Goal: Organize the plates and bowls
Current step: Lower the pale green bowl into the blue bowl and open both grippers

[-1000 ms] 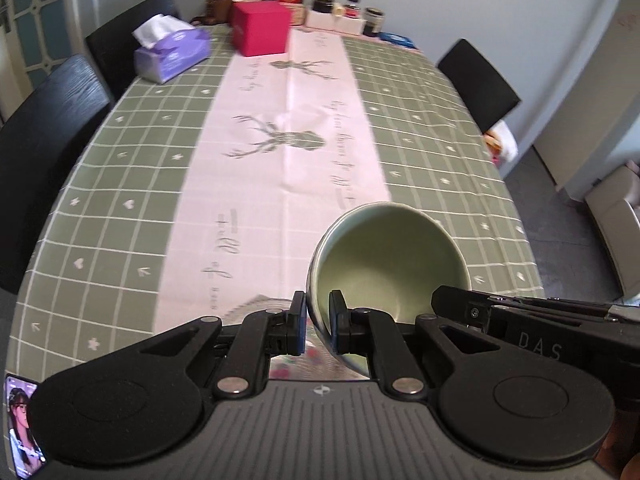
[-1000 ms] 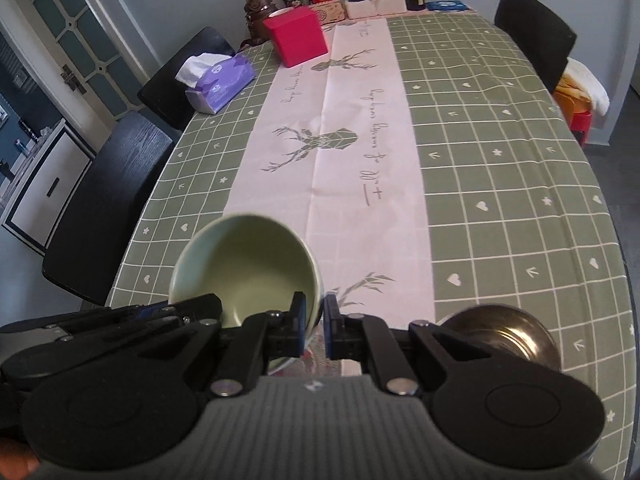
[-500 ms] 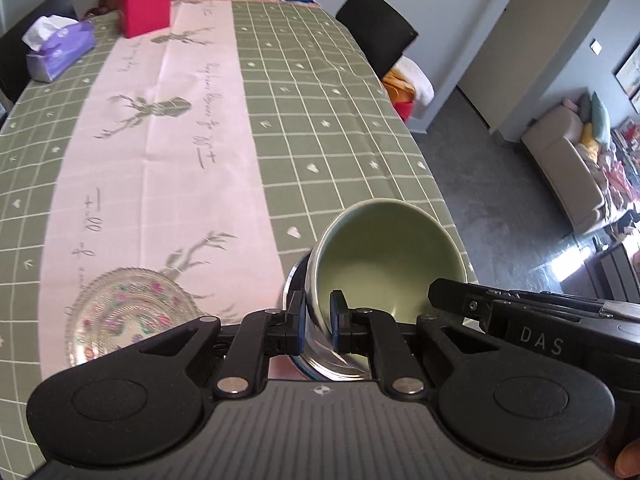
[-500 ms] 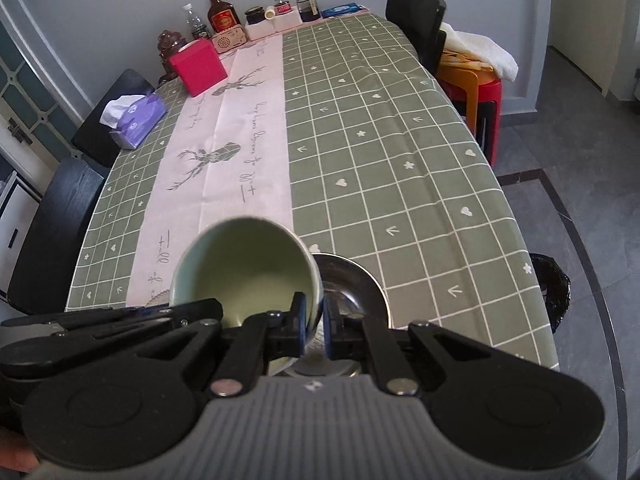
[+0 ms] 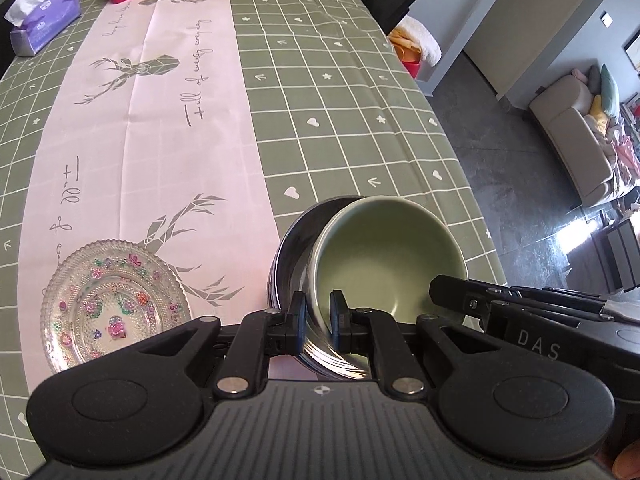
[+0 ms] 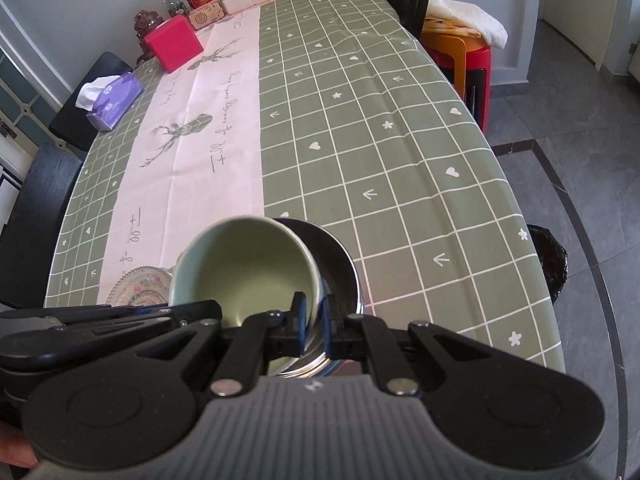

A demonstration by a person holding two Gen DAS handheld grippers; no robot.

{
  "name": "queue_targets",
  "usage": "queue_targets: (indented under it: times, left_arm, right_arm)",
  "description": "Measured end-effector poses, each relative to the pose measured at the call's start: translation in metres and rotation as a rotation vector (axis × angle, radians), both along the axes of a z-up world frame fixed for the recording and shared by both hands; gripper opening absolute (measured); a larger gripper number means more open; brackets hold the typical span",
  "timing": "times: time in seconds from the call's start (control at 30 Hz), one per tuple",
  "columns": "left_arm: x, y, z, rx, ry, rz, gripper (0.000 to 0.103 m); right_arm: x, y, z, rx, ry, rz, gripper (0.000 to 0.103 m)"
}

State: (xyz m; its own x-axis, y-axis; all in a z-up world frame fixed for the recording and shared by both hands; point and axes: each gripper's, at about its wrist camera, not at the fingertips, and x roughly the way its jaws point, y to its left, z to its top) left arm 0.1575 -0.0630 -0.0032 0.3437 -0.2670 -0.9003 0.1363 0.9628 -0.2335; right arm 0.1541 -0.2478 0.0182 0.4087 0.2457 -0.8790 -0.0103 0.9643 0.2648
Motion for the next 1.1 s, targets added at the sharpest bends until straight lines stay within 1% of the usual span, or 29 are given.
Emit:
queue_targets:
  times: [0.27, 0.5, 0.63, 0.73, 0.83, 1.0, 1.1]
  left_arm:
    - [0.005, -0.004, -0.011, 0.034, 0.012, -0.027, 0.013]
    - [0.009, -0.004, -0.014, 0.039, 0.014, -0.045, 0.013]
    - [0.012, -0.004, -0.018, 0.044, 0.014, -0.054, 0.014]
    - [0.011, -0.006, -0.018, 0.053, 0.006, -0.072, 0.015]
    - [0.014, -0.004, -0.018, 0.041, 0.020, -0.063, 0.016]
    - [0.016, 0.003, -0.017, -0.007, 0.043, -0.055, 0.019]
    - [0.017, 0.005, -0.014, -0.022, 0.051, -0.057, 0.020]
  right_arm:
    - [0.004, 0.001, -0.018, -0.005, 0.037, 0.004, 0.005]
    - [0.007, 0.001, -0.021, -0.003, 0.041, 0.007, 0.005]
    - [0.009, 0.003, -0.023, -0.017, 0.037, 0.009, 0.005]
    - [0.009, 0.009, -0.023, -0.057, 0.019, 0.027, 0.005]
    - [0.011, 0.011, -0.023, -0.074, 0.014, 0.031, 0.005]
    - [0.013, 0.005, -0.024, -0.053, 0.027, 0.014, 0.004]
    - [0.014, 0.004, -0.026, -0.038, 0.041, 0.009, 0.003]
